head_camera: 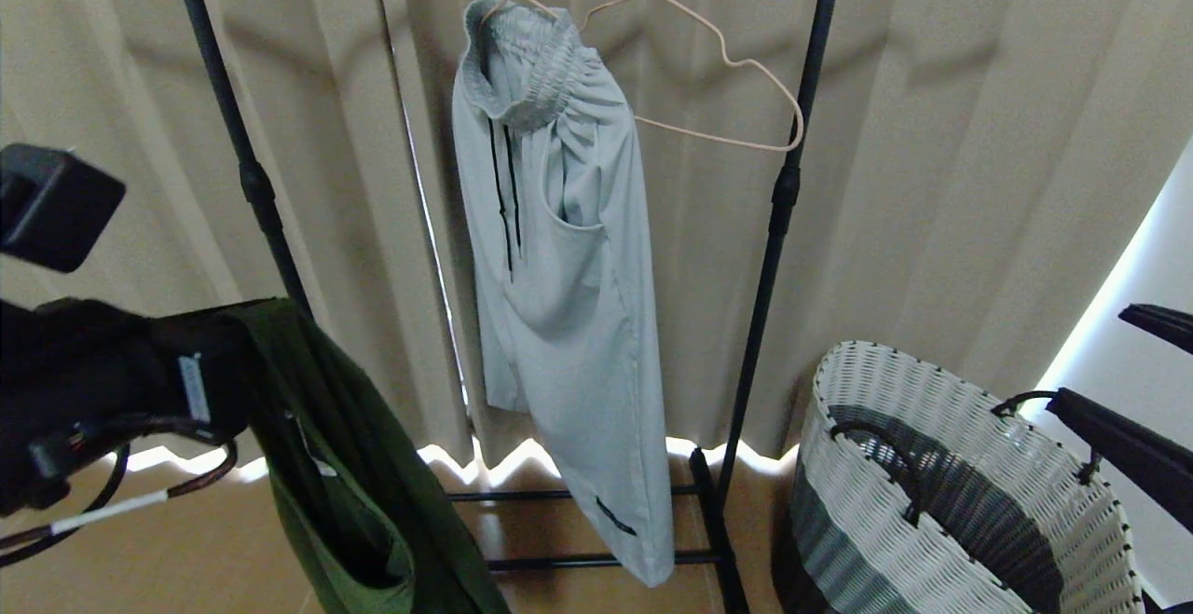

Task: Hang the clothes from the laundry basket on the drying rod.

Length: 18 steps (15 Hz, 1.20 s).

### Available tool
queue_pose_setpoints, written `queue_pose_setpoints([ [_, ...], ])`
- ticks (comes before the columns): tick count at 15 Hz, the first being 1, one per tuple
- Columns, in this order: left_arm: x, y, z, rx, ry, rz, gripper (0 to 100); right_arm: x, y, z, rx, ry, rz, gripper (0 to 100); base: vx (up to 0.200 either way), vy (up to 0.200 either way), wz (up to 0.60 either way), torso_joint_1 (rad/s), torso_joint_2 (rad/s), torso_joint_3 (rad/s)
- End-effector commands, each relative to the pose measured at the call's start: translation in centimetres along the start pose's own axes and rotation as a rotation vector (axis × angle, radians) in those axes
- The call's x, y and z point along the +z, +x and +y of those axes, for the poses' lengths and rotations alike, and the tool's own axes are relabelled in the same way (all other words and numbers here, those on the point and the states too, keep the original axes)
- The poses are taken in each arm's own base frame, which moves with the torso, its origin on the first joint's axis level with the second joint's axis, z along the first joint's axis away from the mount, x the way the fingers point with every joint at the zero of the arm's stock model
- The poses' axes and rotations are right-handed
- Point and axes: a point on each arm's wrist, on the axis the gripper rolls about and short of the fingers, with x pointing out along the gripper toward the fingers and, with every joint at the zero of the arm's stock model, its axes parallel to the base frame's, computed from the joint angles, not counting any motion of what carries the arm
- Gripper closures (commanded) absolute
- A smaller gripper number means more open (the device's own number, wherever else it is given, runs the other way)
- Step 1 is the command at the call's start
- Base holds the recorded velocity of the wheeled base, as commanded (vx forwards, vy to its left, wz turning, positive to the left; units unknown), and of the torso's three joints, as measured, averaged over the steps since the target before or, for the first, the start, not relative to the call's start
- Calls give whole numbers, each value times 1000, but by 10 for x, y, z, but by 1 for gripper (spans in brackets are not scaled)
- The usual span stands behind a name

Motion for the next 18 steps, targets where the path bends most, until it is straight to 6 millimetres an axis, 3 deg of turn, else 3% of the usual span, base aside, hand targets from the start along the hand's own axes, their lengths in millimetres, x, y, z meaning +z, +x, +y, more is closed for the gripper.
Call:
queue_pose_setpoints([
  [1,-35,-43,15,44,-39,-88,100,-20,-16,2,-117,10,43,0,0,0,0,0,0,0],
  [3,-48,-56,22,60,-87,-122,100,-28,-20,3,-210,-5,69,0,0,0,0,0,0,0],
  [5,-46,-63,24,57,-97,-156,100,-28,-22,3,-261,-21,70,0,0,0,0,0,0,0],
  [13,-48,-66,24,58,-93,-164,100,-32,-17,3,-227,-8,104,0,0,0,0,0,0,0],
  [18,-45,-71,24,59,-92,-193,100,-34,-16,3,-227,-1,118,0,0,0,0,35,-324,-297],
])
